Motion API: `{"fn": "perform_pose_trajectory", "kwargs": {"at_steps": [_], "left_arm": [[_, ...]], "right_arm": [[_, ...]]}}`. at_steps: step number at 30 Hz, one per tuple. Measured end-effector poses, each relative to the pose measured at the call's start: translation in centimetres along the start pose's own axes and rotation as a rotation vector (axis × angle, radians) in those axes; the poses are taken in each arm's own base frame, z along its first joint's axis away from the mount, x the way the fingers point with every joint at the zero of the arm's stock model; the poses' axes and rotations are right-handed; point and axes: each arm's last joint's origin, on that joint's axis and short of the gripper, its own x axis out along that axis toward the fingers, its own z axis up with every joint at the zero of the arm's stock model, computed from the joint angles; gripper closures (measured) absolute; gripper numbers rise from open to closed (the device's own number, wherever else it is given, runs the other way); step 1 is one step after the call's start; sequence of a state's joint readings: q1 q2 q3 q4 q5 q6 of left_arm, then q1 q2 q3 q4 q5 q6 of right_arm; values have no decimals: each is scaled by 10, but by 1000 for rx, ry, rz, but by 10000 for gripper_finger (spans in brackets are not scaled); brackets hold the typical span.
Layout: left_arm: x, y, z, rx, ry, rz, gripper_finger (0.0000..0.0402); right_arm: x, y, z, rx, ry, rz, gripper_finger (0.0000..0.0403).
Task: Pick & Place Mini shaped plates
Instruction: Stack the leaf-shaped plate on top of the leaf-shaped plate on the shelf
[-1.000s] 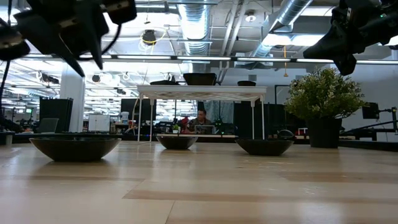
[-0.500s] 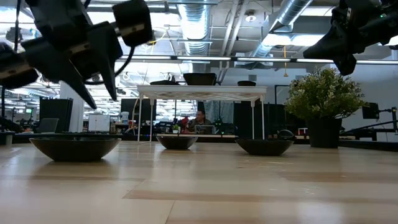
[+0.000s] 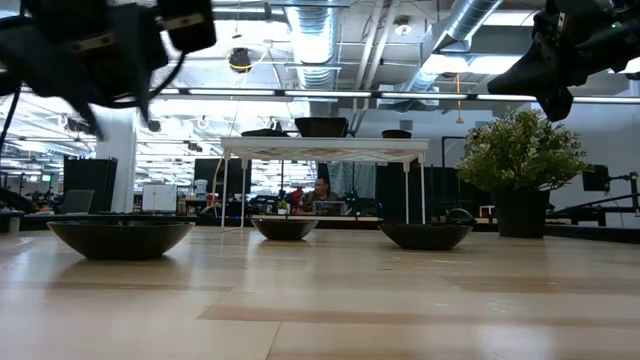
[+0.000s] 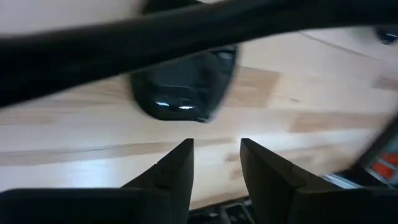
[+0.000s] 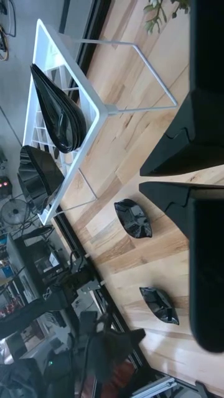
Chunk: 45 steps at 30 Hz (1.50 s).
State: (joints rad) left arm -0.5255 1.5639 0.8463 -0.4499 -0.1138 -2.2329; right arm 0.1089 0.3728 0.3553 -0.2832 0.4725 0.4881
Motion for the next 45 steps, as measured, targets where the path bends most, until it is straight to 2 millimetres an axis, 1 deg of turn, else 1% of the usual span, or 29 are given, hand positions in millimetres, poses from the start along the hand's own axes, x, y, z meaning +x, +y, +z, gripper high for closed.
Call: {"fn": "perform_pose_trajectory", "kwargs": {"at_steps": [4, 14, 22, 30, 39, 42, 45], "left_arm": [[-3, 8, 6, 0, -37, 94, 272], [11, 26, 17, -11, -80, 167, 273], [20, 28, 22, -21, -90, 169, 273], [43, 27, 18, -23, -79, 157, 273], [53, 30, 18, -23, -80, 189, 273], [53, 30, 18, -23, -81, 189, 283], [53, 30, 18, -23, -81, 189, 307]], "right_arm": [[0, 0, 0, 0, 0, 0, 381], [0, 0, 0, 0, 0, 0, 381], [0, 0, 0, 0, 0, -1, 381], [0, 0, 0, 0, 0, -1, 381], [0, 0, 0, -1, 0, -1, 381], [0, 0, 0, -1, 0, -1, 381], [0, 0, 0, 0, 0, -1, 381]]}}
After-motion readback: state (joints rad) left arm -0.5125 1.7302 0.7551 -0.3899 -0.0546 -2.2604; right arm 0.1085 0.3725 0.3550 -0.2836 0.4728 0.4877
